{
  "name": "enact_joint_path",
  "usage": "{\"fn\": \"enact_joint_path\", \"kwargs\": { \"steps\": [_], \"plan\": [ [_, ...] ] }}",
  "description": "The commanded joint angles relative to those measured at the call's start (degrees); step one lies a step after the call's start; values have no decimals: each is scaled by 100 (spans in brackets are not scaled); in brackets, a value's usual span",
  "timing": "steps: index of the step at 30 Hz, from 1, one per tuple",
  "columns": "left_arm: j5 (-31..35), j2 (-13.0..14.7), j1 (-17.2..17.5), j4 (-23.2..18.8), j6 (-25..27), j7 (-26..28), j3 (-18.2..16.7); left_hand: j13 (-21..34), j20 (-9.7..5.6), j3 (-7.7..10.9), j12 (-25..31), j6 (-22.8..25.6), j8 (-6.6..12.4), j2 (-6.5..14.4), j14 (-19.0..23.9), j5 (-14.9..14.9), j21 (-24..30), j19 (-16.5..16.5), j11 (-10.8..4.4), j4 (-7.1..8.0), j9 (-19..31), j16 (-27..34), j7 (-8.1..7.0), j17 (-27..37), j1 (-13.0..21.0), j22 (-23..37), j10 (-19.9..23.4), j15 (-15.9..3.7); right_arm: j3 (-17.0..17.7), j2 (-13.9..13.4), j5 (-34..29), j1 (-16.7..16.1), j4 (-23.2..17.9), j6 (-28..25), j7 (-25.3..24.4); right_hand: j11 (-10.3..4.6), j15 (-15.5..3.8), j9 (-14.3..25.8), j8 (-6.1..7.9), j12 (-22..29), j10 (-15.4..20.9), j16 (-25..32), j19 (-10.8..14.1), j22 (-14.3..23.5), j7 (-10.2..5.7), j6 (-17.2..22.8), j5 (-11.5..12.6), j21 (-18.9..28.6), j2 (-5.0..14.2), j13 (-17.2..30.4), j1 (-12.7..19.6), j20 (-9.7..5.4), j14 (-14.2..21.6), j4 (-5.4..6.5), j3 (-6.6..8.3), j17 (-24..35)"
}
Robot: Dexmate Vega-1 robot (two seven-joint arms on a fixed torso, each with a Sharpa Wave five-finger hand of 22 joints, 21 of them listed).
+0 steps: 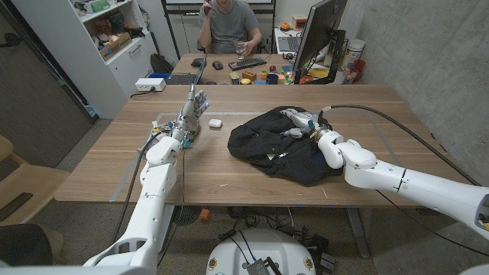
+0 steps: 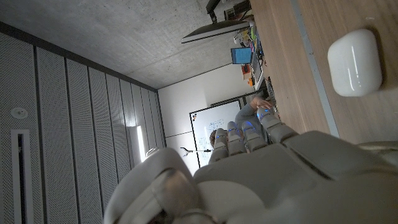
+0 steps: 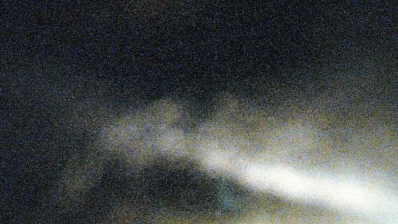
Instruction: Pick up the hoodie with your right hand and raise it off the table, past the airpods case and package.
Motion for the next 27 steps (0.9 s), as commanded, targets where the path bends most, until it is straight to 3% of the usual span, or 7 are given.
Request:
{"fn": "enact_joint_path", "kwargs": {
  "steps": [1, 4, 8, 14, 20, 23, 27],
  "plan": [
    [-38, -62, 86, -126, 19, 21, -9, 28, 13, -16, 40, 68, 26, 5, 11, 28, 27, 50, -21, 11, 9, 49, -10, 26, 52, 22, 90, -19, 89, -66, -48, -222, -65, -107, -697, -53, -972, 176, 533, 914, 1123, 1083, 161, 163, 153, 1448, -190, 362, -19, 523, 890, -411, 801, -30, 435, 913],
    [-48, -77, 95, -145, 25, 32, -16, 28, 13, -15, 43, 89, 32, 7, 15, 29, 27, 52, -24, 13, 9, 50, -5, 27, 50, 22, 103, -23, 176, -60, -23, -326, -48, -94, -1030, -226, -1034, 393, 847, 1800, 2023, 2090, 249, 415, 235, 2348, -317, 871, -8, 1086, 1491, -721, 1424, 9, 646, 1748],
    [-28, -67, 97, -159, 55, 34, -3, 28, 16, -15, 49, 104, 34, 9, 20, 30, 27, 53, -31, 15, 9, 52, -11, 27, 46, 22, 126, -27, 236, -82, 44, -370, -54, -86, -1121, -430, -1031, 855, 1231, 2731, 2369, 2793, 189, 811, 245, 3084, -388, 1546, -31, 1918, 2004, -823, 1950, 61, 758, 2104],
    [-15, -76, 50, -79, 27, 10, 31, 29, 13, -14, 48, 125, 36, 11, 23, 32, 27, 55, -48, 19, 9, 53, -12, 28, 40, 22, 133, -30, 292, -211, 142, -344, -118, 91, -1121, -495, -1027, 2043, 2024, 3838, 2679, 3640, 86, 1451, 152, 3330, -192, 2806, 4, 3069, 2757, -837, 2437, 50, 919, 2333],
    [-43, -93, -10, 62, -31, 0, 13, 30, 14, -15, 47, 136, 35, 12, 26, 33, 28, 58, -36, 24, 9, 53, -4, 29, 33, 22, 143, -30, 384, -515, 23, -298, -425, 336, -1408, -311, -1022, 2577, 2339, 4069, 2868, 4071, 237, 1627, 187, 3165, 35, 3348, 3, 3231, 3071, -850, 2671, 16, 987, 2513],
    [-64, -108, -56, 144, -68, 24, -20, 30, 19, -15, 44, 142, 34, 12, 30, 34, 30, 64, -45, 26, 9, 55, -4, 29, 29, 23, 141, -29, 459, -654, -20, -348, -592, 457, -1755, -415, -1030, 2972, 2599, 4361, 3218, 4441, 488, 1725, 269, 3124, 527, 3822, -143, 3388, 3232, -831, 3077, -24, 973, 2743],
    [-54, -79, -134, 260, -111, -19, -11, 31, 21, -16, 45, 150, 33, 11, 30, 35, 32, 70, -53, 29, 9, 54, -5, 29, 24, 23, 153, -28, 607, -876, 131, -362, -938, 546, -1891, -771, -1018, 3591, 3044, 4864, 3784, 4995, 845, 2119, 192, 3137, 1727, 4764, -336, 3801, 3417, -849, 3774, -40, 1053, 3896]
  ]
}}
